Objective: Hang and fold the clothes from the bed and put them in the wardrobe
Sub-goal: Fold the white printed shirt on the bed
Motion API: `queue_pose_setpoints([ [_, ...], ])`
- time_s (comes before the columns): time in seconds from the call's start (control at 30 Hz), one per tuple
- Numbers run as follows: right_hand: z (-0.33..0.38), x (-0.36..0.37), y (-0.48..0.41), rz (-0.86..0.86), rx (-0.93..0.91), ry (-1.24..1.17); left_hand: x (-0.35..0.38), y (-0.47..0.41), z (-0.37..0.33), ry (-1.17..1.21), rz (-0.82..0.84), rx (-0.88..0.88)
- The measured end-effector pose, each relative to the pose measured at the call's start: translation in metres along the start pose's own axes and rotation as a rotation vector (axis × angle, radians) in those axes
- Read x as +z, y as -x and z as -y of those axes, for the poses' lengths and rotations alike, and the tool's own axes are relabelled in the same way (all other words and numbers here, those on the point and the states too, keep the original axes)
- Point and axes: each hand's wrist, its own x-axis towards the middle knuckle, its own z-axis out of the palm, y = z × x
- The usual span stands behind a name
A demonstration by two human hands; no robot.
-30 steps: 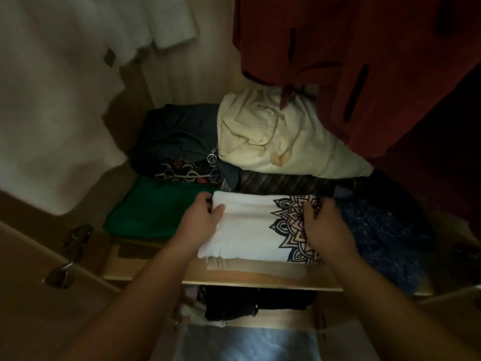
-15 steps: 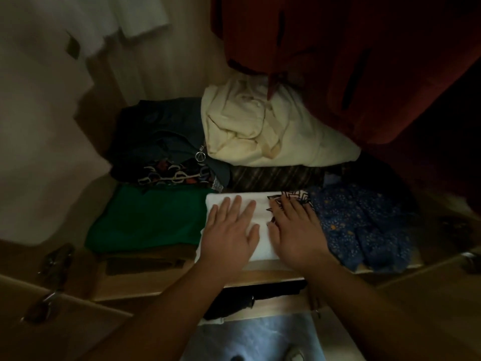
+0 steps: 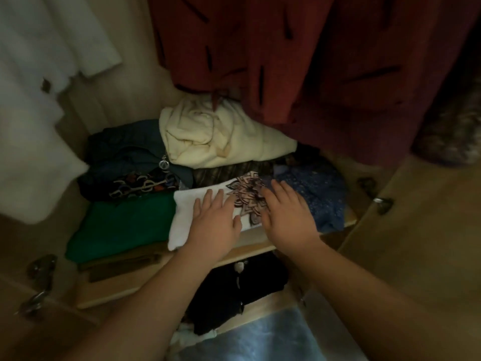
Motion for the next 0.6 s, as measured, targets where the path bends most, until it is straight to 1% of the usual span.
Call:
queue_pose_setpoints([
  [0.07,-0.019,-0.017,0.043,-0.015,0.063,0.016,0.001,0.022,-0.037,0.029,-0.067,0.121],
  [0.1,-0.03,-0.025,0.069,-0.02,0.097,0.027,0.005,0.036,-0.058,0.03,-0.074,0.174],
  [0.2,-0.064,-0.049,0.166,-0.043,0.214,0.061,0.027,0.085,-0.13,0.012,-0.015,0.32],
  [0.27,-0.089,-0.066,0.242,-0.05,0.334,0.082,0.043,0.127,-0.184,-0.004,0.041,0.445],
  [0.43,-0.132,-0.11,0.465,-0.085,0.727,0.127,0.075,0.256,-0.321,0.035,0.172,0.782],
  [0.6,-0.138,-0.158,0.677,-0.104,1.146,0.194,0.093,0.402,-0.456,0.088,0.271,1.135],
])
